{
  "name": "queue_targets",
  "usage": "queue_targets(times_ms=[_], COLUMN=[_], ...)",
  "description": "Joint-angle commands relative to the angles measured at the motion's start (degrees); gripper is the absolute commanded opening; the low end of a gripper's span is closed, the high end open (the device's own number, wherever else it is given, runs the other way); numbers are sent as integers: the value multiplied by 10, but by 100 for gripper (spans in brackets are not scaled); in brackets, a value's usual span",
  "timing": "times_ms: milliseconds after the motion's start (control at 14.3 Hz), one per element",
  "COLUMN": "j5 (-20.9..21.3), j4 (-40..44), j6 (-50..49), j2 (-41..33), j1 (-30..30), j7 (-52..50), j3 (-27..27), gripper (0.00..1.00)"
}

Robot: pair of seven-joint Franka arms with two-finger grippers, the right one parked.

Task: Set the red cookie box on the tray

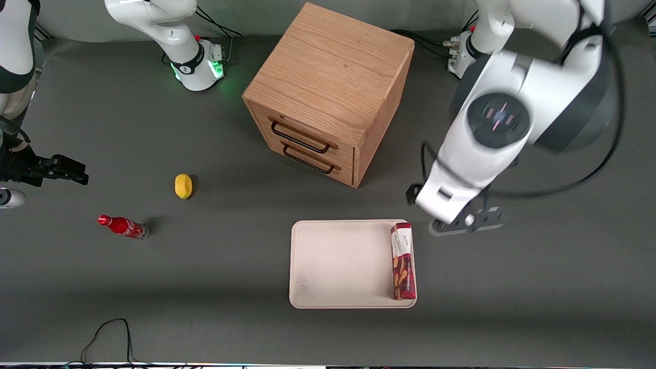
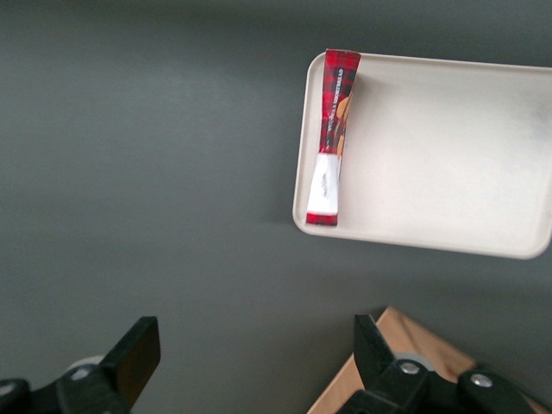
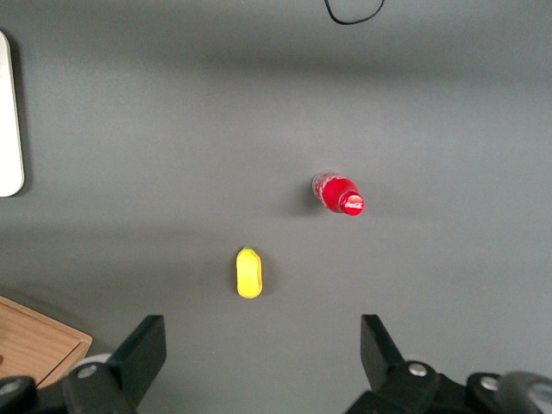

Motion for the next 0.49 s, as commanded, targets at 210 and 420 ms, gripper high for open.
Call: queue_targets(times_ms=[210, 420], j5=[9, 8], j4=[-178, -317], j6=[30, 134], j2=[-156, -223], j1=[30, 69], j7=[57, 67], j3=[8, 8], gripper=[100, 100])
